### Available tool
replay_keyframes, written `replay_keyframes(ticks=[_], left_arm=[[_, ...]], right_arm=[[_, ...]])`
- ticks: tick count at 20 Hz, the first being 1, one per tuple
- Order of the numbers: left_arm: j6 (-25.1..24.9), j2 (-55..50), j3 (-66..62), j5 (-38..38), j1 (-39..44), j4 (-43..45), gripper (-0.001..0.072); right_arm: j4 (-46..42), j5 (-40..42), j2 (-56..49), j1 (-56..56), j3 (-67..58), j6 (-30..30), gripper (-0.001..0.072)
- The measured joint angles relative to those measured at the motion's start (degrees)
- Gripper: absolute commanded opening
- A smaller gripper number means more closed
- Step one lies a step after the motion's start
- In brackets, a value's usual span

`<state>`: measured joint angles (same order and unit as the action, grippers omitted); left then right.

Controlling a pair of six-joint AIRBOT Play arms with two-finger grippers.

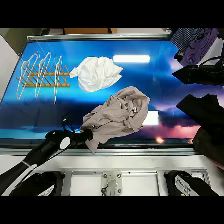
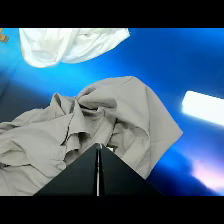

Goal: Fold the clothes and pants, and hang the long-sleeved shirts on hangers.

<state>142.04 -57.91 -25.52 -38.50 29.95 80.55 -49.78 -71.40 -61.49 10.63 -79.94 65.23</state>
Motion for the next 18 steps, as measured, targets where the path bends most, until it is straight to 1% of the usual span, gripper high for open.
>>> replay_keyframes(ticks=[2,3,4,5,7,9,12,13,14,15,16,18], left_arm=[[0.22,-3.89,-2.21,0.44,-0.48,-0.52,0.0534],[0.24,-5.46,-3.50,0.50,-0.61,-0.72,0.0465],[0.24,-7.13,-4.92,0.37,-0.72,-0.85,0.0167],[0.20,-8.55,-6.08,-0.11,-0.81,-0.87,0.0015],[-0.52,-10.45,-8.39,-0.90,-0.96,-0.85,0.0014],[-2.47,-10.78,-10.56,-1.81,-1.55,-0.48,0.0014],[-7.50,-8.66,-13.88,-3.34,-3.45,0.37,0.0014],[-9.46,-7.58,-14.75,-3.96,-4.15,0.44,0.0014],[-11.26,-6.51,-15.37,-4.48,-4.79,0.57,0.0014],[-12.85,-5.38,-15.89,-4.98,-5.42,0.63,0.0014],[-14.16,-4.37,-16.20,-5.68,-5.99,0.63,0.0014],[-16.28,-2.62,-16.63,-7.04,-7.08,0.85,0.0014]], right_arm=[[-0.04,-0.50,0.00,-0.24,0.00,0.22,0.0012],[-0.09,-0.70,-0.02,-0.31,0.00,0.22,0.0012],[-0.20,-0.87,0.00,-0.35,0.00,0.22,0.0012],[-0.17,-0.94,0.00,-0.39,0.00,0.22,0.0012],[-0.33,-1.64,-0.02,-0.81,0.02,0.22,0.0011],[-2.47,-1.92,-0.04,-2.99,0.24,0.22,0.0011],[-9.01,-1.29,-1.14,-10.43,1.60,1.42,0.0012],[-11.15,-0.37,-2.14,-13.42,2.43,2.19,0.0040],[-12.61,0.57,-3.43,-16.24,3.21,2.51,0.0283],[-13.75,1.73,-5.27,-19.15,3.89,2.95,0.0620],[-14.62,2.67,-7.30,-21.66,4.35,3.26,0.0709],[-15.87,4.81,-12.15,-26.05,4.92,3.48,0.0709]])
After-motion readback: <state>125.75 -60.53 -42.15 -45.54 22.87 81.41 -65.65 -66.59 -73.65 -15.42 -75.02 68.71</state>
